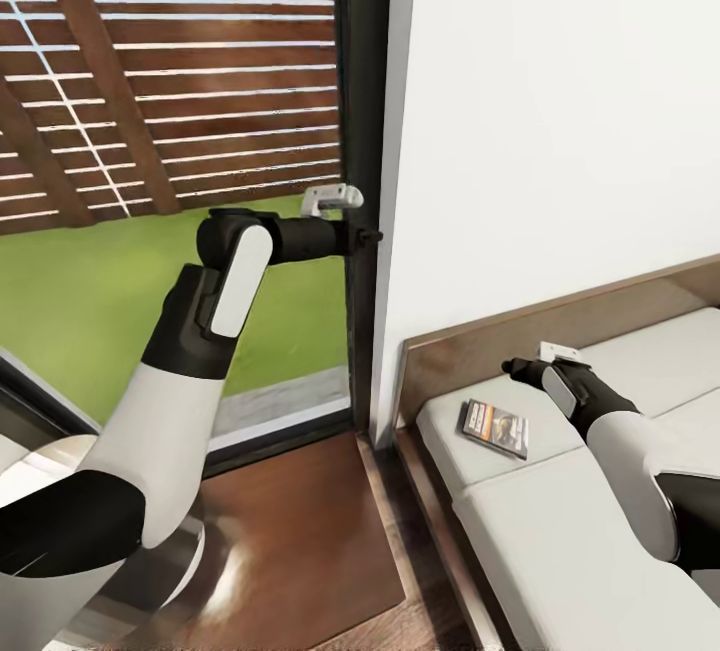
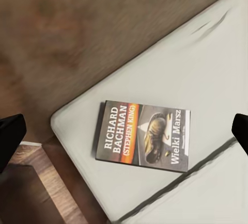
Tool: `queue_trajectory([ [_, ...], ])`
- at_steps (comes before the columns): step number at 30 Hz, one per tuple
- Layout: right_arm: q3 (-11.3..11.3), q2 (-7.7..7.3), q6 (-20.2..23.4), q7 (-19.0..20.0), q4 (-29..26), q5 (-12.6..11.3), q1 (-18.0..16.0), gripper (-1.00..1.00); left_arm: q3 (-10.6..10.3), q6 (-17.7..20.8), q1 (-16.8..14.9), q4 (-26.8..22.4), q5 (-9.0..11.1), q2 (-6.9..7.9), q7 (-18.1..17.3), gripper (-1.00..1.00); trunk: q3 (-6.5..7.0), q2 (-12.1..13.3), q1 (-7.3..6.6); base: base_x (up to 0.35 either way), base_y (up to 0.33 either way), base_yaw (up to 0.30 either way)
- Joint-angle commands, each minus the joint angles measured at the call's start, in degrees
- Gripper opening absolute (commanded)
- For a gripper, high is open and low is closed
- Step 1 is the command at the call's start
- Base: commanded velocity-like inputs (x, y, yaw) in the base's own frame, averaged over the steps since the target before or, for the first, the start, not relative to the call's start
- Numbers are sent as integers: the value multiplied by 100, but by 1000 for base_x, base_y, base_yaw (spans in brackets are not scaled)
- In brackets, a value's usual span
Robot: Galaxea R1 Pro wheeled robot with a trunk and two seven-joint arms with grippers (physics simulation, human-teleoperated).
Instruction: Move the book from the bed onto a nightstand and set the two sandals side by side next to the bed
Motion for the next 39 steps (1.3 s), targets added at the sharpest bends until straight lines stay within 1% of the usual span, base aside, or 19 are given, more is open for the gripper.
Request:
queue_trajectory([
  [1,-12,0,32,-25,-11,-51,-3,100,6,22,-6,-6,-22,-2,-24,100,-20,-11,3,0,0,0],
  [15,-23,-29,115,-16,-6,-51,-3,100,13,22,3,-30,-17,5,-30,100,-148,-11,3,0,0,0],
  [24,-18,-15,195,21,-2,-56,-3,100,11,22,37,-51,-16,28,-39,100,-231,-11,3,0,0,0],
  [28,-10,-9,328,31,-18,-47,-8,100,6,22,43,-57,-19,25,-41,100,-268,-11,3,0,0,0],
  [29,-7,-2,427,31,-30,-44,-10,100,6,22,45,-59,-19,24,-42,100,-277,-11,3,0,0,0],
  [34,0,-1,496,25,-53,-33,-22,100,5,22,46,-59,-19,23,-44,100,-323,-11,3,0,0,0],
  [39,2,-15,608,-13,-310,-8,-28,100,5,22,47,-62,-19,23,-50,100,-369,-11,3,0,0,0],
])
